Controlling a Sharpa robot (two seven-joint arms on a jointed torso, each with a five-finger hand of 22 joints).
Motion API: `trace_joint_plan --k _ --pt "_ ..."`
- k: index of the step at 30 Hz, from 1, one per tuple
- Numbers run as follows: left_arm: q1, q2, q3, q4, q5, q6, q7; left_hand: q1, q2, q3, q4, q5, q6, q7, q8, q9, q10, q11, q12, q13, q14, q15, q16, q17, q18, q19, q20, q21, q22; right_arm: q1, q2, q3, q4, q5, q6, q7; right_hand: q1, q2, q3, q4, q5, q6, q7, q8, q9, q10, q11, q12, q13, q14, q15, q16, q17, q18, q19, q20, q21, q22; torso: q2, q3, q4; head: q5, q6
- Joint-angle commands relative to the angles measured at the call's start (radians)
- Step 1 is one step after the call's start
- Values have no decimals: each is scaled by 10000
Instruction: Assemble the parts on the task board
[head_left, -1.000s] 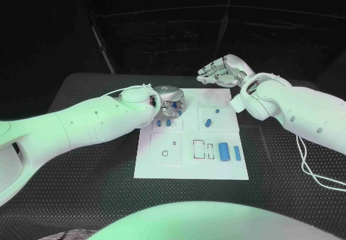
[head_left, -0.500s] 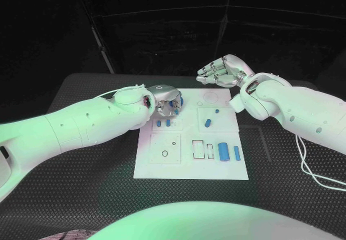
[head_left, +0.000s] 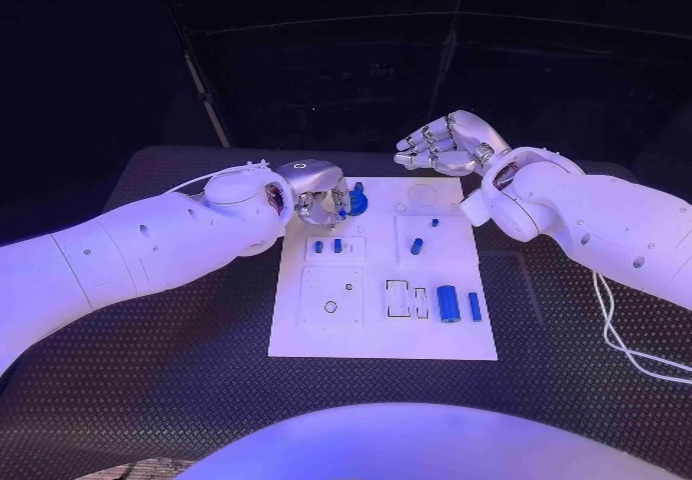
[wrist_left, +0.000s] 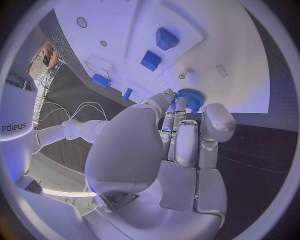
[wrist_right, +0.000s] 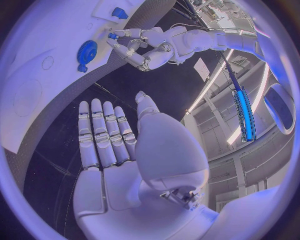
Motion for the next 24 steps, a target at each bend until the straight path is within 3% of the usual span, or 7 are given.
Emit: trace_joint_plan --k 1,10,24 --pt "-29 -147 40 117 205 233 -212 -91 -15 56 23 32 52 7 -31 -10 59 15 -53 -1 148 50 25 -20 -119 32 56 41 16 10 1 6 1 35 73 107 -21 66 -19 -1 65 89 76 -61 6 -8 17 61 -16 22 -18 -46 -10 48 77 -12 -35 -14 -8 7 3 46 0" --pt "-165 -405 72 158 337 606 -445 -163 -57 54 39 27 72 3 -45 -11 93 13 -90 6 136 48 10 -58 -112 19 58 12 7 0 10 6 -22 35 83 105 -21 66 -19 -1 65 89 76 -61 6 -8 17 61 -16 22 -18 -46 -10 48 77 -12 -35 -14 7 16 -16 84 0" --pt "-209 -322 76 -28 425 782 -493 -211 -85 52 52 24 78 3 -57 -14 108 14 -117 10 126 47 -4 -92 -106 8 58 -15 -3 -1 -6 5 -16 36 78 99 -21 66 -19 -1 65 89 76 -61 6 -8 17 61 -16 22 -18 -46 -10 48 77 -12 -35 -14 11 17 -13 62 0"
